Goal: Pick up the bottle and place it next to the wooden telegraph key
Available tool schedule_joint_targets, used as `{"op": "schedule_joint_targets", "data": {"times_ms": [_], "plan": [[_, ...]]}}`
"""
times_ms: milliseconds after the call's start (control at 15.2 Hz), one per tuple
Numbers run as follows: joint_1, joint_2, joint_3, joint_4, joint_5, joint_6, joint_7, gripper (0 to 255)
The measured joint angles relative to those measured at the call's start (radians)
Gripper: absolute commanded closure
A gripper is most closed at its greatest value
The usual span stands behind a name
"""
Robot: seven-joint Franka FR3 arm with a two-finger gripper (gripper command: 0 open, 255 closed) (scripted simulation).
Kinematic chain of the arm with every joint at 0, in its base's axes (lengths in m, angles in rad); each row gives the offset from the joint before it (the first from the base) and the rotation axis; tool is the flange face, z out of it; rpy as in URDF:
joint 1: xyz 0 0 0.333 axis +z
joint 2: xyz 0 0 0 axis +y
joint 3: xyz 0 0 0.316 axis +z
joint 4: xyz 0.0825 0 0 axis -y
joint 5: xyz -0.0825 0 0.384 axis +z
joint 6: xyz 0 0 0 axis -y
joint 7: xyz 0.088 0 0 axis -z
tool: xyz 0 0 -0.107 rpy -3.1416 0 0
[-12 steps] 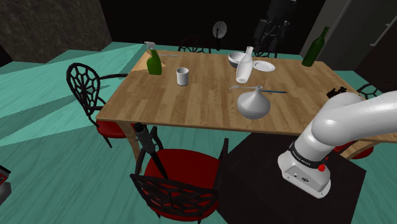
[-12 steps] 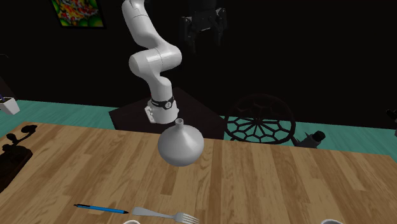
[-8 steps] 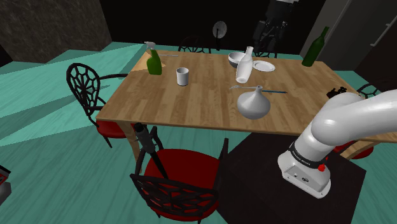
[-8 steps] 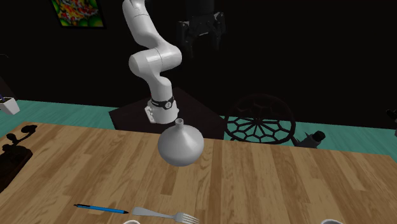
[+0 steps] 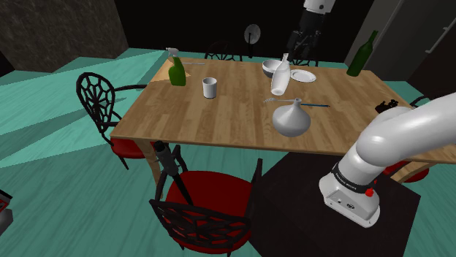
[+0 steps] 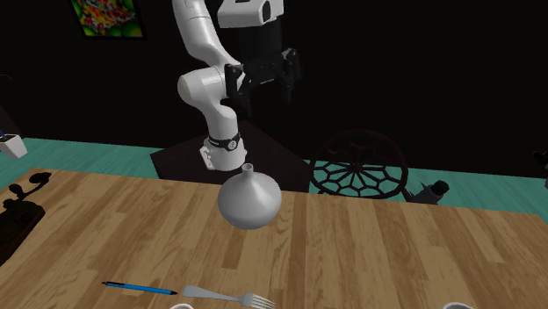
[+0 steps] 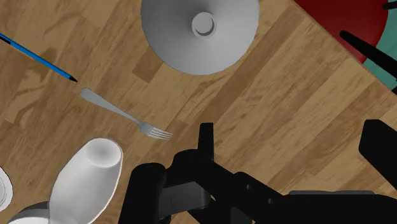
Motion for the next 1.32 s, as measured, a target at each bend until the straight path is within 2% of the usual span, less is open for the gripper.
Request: {"op": "schedule_joint_targets", "data": {"times_ms": [330,660,924,1320], "plan": [[-0.020,0.119,-0.078,0.051,-0.027,0.080,-0.103,0],[-0.031,0.276,-0.148,0.133,-0.021,0.168,-0.205,0],[-0.043,0.401,-0.198,0.221,0.005,0.212,-0.291,0],[-0.073,0.613,-0.252,0.390,0.083,0.258,-0.418,0]]}}
